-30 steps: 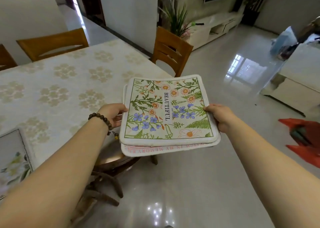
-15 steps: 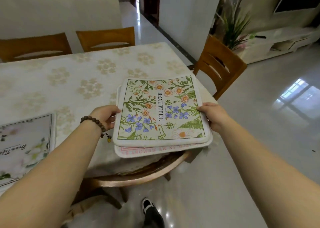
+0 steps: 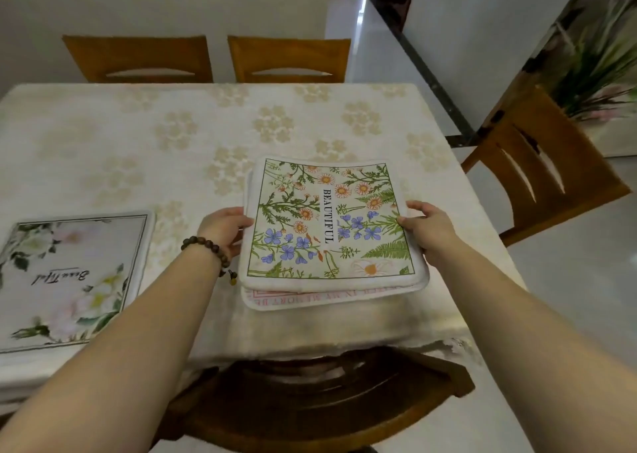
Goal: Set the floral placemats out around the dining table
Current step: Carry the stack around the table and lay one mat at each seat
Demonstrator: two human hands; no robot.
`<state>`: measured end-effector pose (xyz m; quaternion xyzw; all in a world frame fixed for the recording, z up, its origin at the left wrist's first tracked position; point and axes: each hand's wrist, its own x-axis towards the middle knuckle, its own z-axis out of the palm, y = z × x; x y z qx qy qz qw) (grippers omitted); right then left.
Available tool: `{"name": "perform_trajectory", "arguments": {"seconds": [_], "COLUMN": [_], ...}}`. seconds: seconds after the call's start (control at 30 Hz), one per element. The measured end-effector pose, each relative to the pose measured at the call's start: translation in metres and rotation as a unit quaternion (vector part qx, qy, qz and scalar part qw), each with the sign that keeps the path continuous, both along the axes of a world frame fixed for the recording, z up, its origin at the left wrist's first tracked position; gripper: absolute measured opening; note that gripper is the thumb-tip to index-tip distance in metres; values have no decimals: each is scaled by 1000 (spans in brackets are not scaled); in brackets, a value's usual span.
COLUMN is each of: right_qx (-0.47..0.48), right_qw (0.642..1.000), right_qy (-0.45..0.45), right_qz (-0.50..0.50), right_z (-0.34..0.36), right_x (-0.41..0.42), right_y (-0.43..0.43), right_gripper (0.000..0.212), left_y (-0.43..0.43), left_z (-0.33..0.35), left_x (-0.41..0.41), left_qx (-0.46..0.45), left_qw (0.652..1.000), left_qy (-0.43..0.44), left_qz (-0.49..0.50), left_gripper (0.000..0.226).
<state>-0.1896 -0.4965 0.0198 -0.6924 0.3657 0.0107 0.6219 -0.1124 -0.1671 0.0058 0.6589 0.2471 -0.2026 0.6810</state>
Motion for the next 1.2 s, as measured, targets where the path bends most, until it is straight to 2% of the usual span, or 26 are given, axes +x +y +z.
{"name": "perform_trajectory", "arguments": {"seconds": [0.1,0.43,0.6,0.7,0.8,0.93,1.1,1.2], "right_qx": [-41,-139,-127,-134,-112,-72,22,64], "right_qw": [999,982,980,976,984,992,998,998], "right_qy": [12,66,110,135,119,88,60,23], "right_qz": [24,108,109,104,76,55,11,0], "right_z": [-19,-86,-95,-94,-94,-93,-75,-53], "right_x": [22,33,39,48,54,57,57,56], "right_y": [4,12,10,9,9,9,7,0], "right_gripper": [41,41,39,28,17,20,9,11], "left_y": [1,-16,-19,-19,-15,-8,-7,-5], "left_z": [-14,-72,-83,-83,-84,-81,-63,-45], "left_x": [7,-2,-3,-3,-3,-4,0,7], "left_qx": [23,152,154,144,116,88,89,78], "left_qw": [999,982,980,980,984,987,989,991], "left_qy": [3,43,31,34,42,55,33,14], "left_qz": [30,102,125,130,130,124,115,109], "left_gripper": [26,25,23,24,23,28,27,24]}}
